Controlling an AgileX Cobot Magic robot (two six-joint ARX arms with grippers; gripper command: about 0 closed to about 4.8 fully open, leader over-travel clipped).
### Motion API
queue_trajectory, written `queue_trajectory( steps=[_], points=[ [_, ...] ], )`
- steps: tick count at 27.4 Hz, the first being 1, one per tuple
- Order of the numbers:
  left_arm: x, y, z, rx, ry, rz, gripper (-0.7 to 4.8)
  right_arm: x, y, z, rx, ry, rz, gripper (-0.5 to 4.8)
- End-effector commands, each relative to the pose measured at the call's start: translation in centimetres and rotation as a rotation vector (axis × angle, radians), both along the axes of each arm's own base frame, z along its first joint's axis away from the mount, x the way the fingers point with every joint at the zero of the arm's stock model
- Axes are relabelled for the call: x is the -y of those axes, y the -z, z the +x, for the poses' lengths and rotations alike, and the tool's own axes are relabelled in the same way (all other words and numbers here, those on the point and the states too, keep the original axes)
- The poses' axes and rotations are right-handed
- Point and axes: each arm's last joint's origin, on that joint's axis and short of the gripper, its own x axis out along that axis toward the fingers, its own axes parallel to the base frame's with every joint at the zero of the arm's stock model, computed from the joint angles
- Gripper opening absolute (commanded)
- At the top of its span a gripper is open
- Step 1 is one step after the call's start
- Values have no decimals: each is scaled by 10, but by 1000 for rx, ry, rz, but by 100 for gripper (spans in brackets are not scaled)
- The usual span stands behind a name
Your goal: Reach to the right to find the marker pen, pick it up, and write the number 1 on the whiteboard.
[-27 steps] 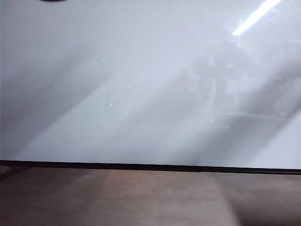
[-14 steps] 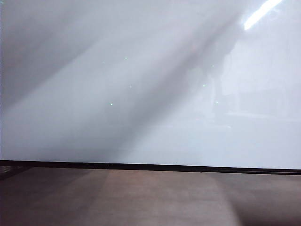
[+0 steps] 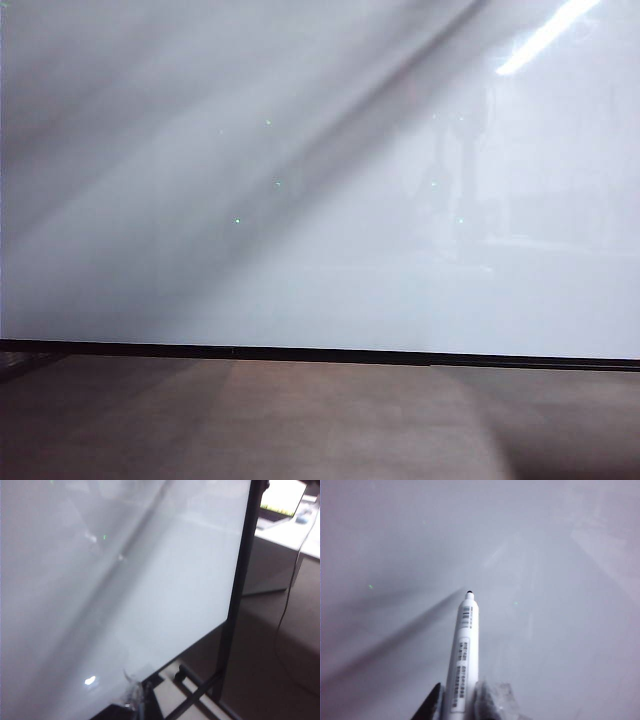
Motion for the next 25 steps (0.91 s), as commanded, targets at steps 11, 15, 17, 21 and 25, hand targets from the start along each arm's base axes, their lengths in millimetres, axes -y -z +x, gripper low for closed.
queue_trajectory(
  steps=[11, 15, 17, 21, 25],
  points=[
    [-2, -1, 0, 30, -32, 42, -5, 1, -7, 10, 12, 68, -70, -2],
    [-2, -1, 1, 38, -30, 51, -5, 1, -6, 12, 10, 69, -88, -2],
    [-2, -1, 0, 38, -29, 51, -5, 1, -5, 14, 8, 71, -90, -2],
    [-2, -1, 0, 39, -29, 53, -5, 1, -3, 18, 10, 73, -89, -2],
    [-2, -1, 0, 39, -29, 53, -5, 0, 0, 24, 5, 73, -90, -2]
  ],
)
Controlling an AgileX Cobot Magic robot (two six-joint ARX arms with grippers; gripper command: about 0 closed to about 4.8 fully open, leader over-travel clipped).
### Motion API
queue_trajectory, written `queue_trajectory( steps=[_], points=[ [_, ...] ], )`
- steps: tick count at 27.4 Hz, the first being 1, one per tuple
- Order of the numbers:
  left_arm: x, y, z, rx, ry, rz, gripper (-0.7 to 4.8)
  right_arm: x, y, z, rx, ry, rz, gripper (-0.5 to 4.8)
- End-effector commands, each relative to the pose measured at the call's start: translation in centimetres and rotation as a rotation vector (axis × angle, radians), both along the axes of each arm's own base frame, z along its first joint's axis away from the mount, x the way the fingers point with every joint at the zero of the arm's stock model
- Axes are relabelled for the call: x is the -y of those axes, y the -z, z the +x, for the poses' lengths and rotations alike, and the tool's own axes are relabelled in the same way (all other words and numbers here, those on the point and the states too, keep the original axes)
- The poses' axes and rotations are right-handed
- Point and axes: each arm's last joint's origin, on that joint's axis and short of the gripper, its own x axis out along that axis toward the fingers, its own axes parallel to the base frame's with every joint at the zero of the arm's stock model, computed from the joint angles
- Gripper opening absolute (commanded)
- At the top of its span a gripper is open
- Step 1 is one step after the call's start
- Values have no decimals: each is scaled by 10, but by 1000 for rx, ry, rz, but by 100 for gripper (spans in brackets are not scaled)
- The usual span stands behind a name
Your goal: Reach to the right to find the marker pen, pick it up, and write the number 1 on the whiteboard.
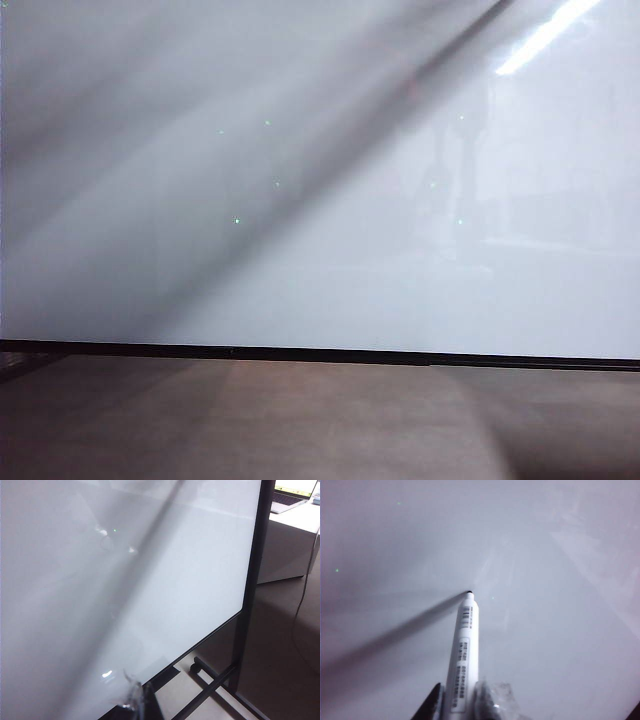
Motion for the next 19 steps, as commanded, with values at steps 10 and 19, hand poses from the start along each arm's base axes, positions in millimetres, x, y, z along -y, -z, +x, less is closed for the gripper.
queue_trajectory(
  steps=[10, 19],
  points=[
    [-1, -2, 0, 12, -2, -7, -5, -1, 3, 11, 16, 3, -2, -1],
    [-1, -2, 0, 12, -1, -7, -5, -1, 8, 11, -34, 22, -7, -2]
  ],
)
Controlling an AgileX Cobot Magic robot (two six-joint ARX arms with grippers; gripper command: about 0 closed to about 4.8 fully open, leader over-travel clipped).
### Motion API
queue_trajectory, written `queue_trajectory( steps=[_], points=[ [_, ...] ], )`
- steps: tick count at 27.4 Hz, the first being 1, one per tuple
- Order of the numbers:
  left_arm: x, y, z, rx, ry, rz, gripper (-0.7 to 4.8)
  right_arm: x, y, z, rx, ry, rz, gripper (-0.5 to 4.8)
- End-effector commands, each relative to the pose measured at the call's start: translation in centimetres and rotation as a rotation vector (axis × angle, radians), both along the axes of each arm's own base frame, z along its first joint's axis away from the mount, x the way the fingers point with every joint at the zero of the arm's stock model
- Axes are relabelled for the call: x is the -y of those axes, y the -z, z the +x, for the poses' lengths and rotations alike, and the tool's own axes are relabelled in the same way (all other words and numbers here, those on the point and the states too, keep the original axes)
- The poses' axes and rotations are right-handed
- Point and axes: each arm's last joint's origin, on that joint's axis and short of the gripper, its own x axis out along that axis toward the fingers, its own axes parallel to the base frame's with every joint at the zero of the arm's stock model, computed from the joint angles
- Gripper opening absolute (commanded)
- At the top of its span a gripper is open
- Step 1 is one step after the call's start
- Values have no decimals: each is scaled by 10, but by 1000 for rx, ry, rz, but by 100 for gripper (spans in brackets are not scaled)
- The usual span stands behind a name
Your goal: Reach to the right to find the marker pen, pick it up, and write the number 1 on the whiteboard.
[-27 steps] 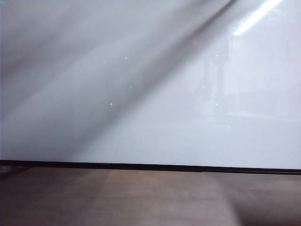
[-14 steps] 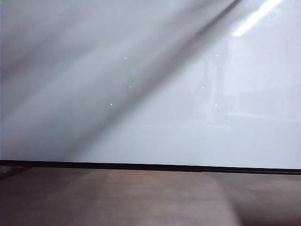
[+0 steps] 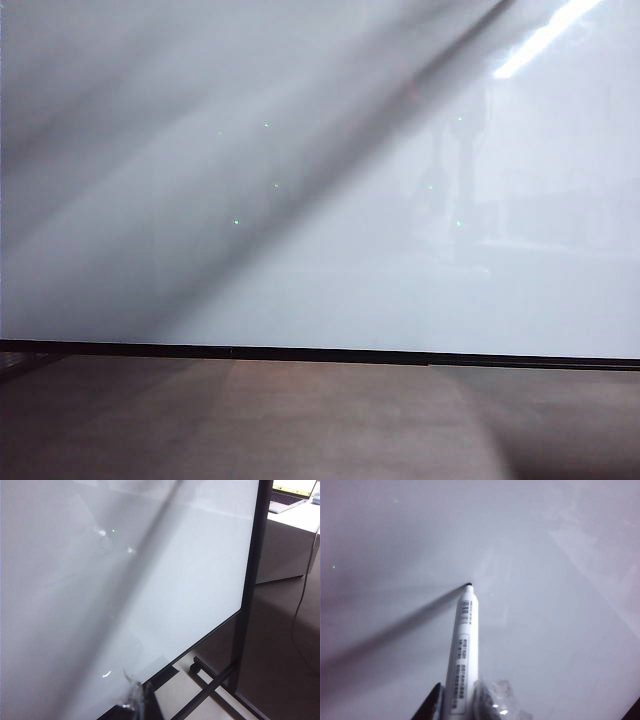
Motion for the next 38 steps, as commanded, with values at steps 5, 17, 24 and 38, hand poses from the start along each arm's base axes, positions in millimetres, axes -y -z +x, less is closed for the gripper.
queue_trajectory(
  steps=[5, 17, 24, 38],
  points=[
    [-1, -2, 0, 12, -1, -8, -5, 0, 8, 3, -73, 26, -11, -2],
    [-1, -2, 0, 10, -1, -6, -5, 1, 14, 3, -127, 48, -19, -2],
    [-1, -2, -1, 9, -1, -6, -5, 1, 17, 2, -157, 47, -23, -2],
    [-1, 0, -1, -11, -1, 9, -5, 0, 24, 9, -188, 47, -27, -2]
  ],
)
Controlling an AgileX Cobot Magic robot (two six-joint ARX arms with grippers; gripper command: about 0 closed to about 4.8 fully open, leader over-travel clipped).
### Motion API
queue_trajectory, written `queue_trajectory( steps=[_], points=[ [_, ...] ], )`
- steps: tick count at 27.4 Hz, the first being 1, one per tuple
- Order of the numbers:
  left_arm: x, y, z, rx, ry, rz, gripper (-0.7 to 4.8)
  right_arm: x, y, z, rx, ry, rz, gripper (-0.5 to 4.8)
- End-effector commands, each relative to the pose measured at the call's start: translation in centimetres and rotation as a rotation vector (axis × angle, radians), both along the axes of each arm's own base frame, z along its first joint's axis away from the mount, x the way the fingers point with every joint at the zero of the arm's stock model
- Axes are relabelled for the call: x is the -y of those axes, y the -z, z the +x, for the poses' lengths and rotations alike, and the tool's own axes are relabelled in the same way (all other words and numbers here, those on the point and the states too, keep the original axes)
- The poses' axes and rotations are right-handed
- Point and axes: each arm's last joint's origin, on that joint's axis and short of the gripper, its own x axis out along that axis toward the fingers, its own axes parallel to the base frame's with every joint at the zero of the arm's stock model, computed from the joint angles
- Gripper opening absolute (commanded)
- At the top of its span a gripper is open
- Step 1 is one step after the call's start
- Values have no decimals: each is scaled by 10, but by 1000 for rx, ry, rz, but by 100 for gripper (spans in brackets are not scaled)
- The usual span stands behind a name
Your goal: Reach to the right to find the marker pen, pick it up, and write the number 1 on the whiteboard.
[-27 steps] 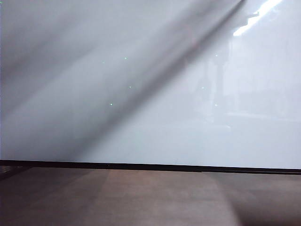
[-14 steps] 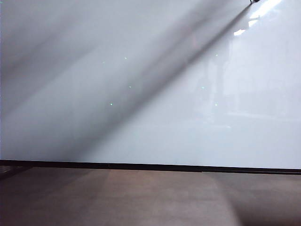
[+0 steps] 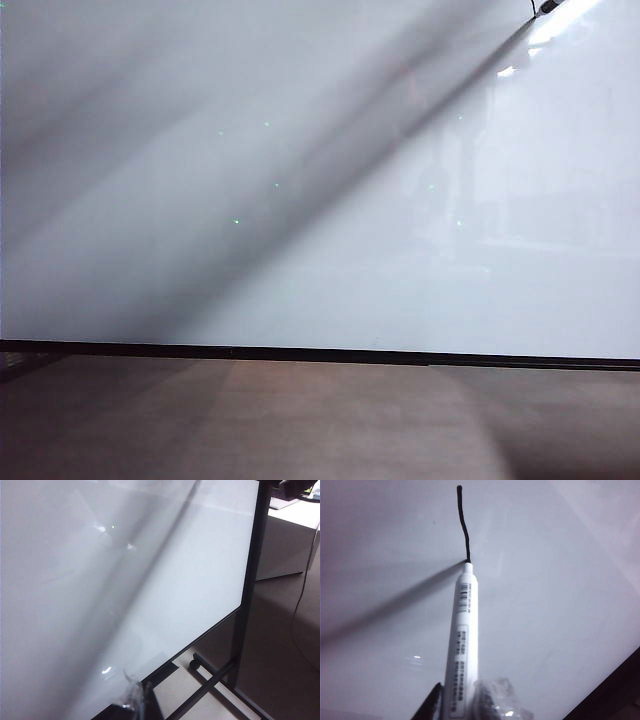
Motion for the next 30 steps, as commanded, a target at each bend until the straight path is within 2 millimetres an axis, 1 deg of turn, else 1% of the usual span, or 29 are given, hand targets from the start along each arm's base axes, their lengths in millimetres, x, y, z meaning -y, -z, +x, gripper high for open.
queue_trajectory(
  steps=[1, 10, 30],
  points=[
    [-1, -1, -1, 1, -1, -1, -5, -1, 2, 4, -4, 3, -3, -2],
    [-1, -1, -1, 0, -1, 0, -5, -1, 10, 10, -47, 3, -7, -2],
    [-1, -1, -1, 1, -1, 0, -5, -1, 15, 8, -104, 7, -11, -2]
  ],
)
